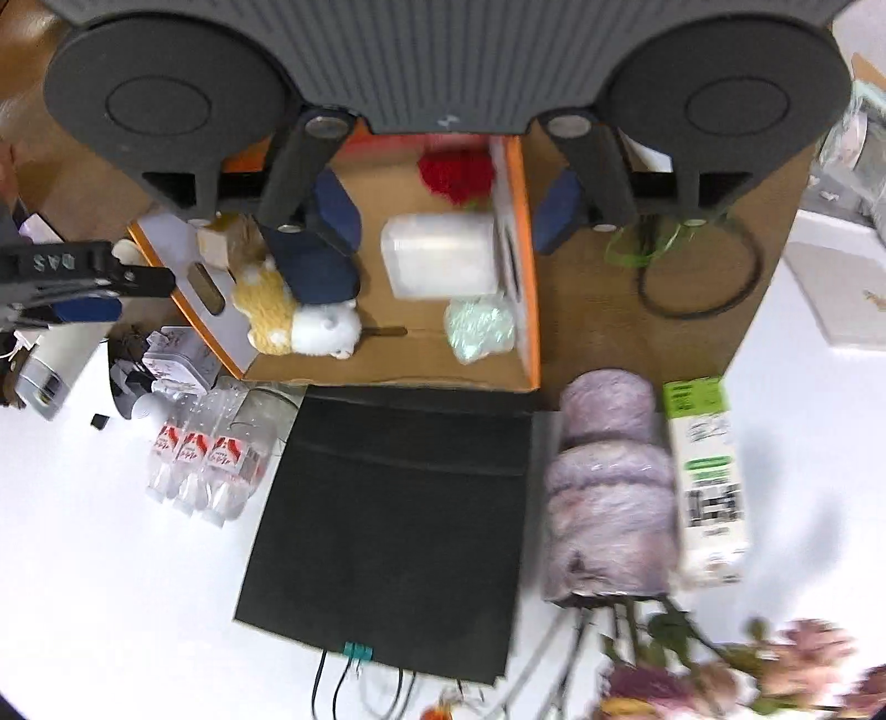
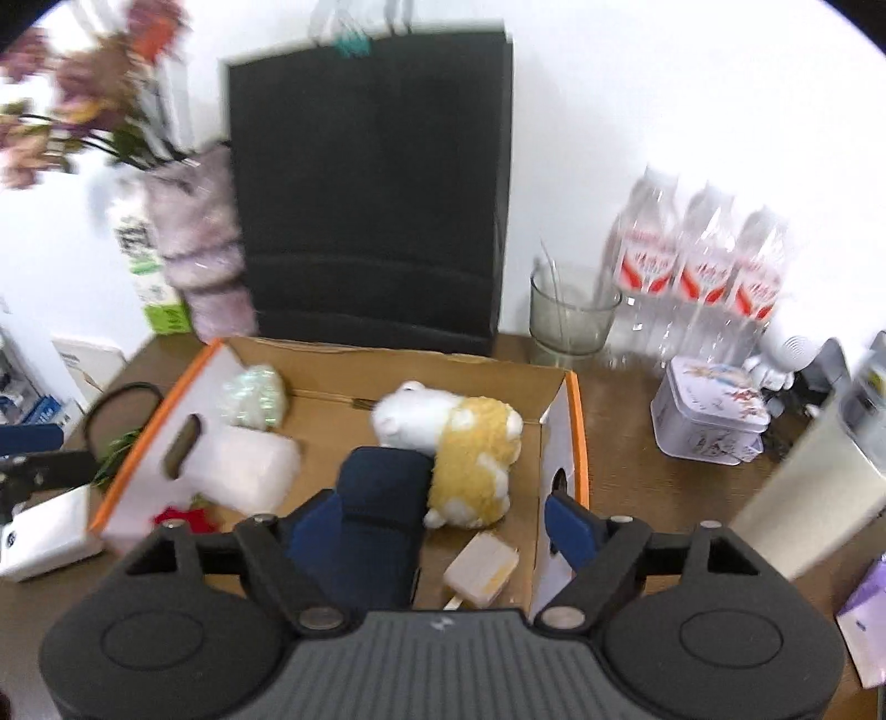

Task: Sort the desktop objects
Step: 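Place the cube box and red rose into the cardboard box, open both tools, then grasp the purple cloth with the right tool while the left tool grasps the white bottle cap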

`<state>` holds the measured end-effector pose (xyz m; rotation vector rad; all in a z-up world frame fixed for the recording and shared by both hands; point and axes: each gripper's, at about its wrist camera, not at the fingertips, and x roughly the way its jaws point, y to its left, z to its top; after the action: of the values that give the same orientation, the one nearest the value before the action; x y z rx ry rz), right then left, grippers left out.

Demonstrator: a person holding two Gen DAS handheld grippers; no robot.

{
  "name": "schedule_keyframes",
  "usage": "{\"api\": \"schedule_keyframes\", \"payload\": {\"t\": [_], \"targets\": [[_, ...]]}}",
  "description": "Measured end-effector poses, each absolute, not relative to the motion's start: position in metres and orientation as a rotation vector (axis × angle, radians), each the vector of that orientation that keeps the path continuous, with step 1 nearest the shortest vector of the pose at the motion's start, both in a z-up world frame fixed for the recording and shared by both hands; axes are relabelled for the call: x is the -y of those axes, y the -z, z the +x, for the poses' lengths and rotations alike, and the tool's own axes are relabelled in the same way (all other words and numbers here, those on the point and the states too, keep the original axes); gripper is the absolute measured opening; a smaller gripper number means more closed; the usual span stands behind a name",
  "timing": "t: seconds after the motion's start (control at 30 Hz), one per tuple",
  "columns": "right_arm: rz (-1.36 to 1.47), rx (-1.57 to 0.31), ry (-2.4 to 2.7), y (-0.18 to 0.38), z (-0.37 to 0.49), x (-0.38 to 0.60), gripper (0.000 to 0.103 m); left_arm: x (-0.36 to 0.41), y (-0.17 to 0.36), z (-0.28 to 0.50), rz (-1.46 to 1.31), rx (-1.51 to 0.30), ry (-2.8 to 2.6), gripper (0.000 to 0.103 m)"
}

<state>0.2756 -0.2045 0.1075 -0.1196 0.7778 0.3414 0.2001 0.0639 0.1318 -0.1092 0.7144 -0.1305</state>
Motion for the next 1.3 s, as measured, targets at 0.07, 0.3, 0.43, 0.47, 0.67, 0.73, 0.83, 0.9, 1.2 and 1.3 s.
{"api": "schedule_keyframes", "payload": {"t": [0.07,0.3,0.43,0.47,0.67,0.73,0.83,0.9,1.2,1.3], "targets": [[-0.099,-0.708,-0.366,-0.099,0.235,0.208,0.086,-0.064,-0.118,0.16,-0.166,-0.684,0.121,0.093],[-0.074,-0.649,-0.305,-0.028,0.109,0.227,0.092,-0.04,-0.045,0.042,-0.203,-0.679,0.03,0.095],[-0.019,-0.667,-0.347,0.001,0.055,0.238,0.092,-0.023,-0.017,-0.012,-0.128,-0.648,-0.032,0.097],[-0.012,-0.667,-0.36,0.006,0.043,0.24,0.092,-0.02,-0.013,-0.024,-0.116,-0.637,-0.056,0.097],[-0.005,-0.624,-0.354,0.023,-0.017,0.252,0.092,-0.002,-0.01,-0.07,-0.005,-0.495,-0.058,0.103],[0.028,-0.588,-0.366,0.021,-0.027,0.259,0.095,0.0,-0.009,-0.072,0.009,-0.5,-0.029,0.103],[0.072,-0.562,-0.368,0.023,-0.032,0.263,0.097,0.005,-0.008,-0.072,0.033,-0.501,-0.017,0.103],[0.085,-0.534,-0.374,0.024,-0.035,0.264,0.097,0.005,-0.008,-0.07,0.037,-0.511,-0.018,0.103],[0.092,-0.503,-0.367,0.023,-0.038,0.262,0.096,0.009,-0.006,-0.067,0.051,-0.524,-0.001,0.103],[0.089,-0.516,-0.371,0.023,-0.037,0.261,0.096,0.013,-0.01,-0.072,0.052,-0.469,0.074,0.103]]}}
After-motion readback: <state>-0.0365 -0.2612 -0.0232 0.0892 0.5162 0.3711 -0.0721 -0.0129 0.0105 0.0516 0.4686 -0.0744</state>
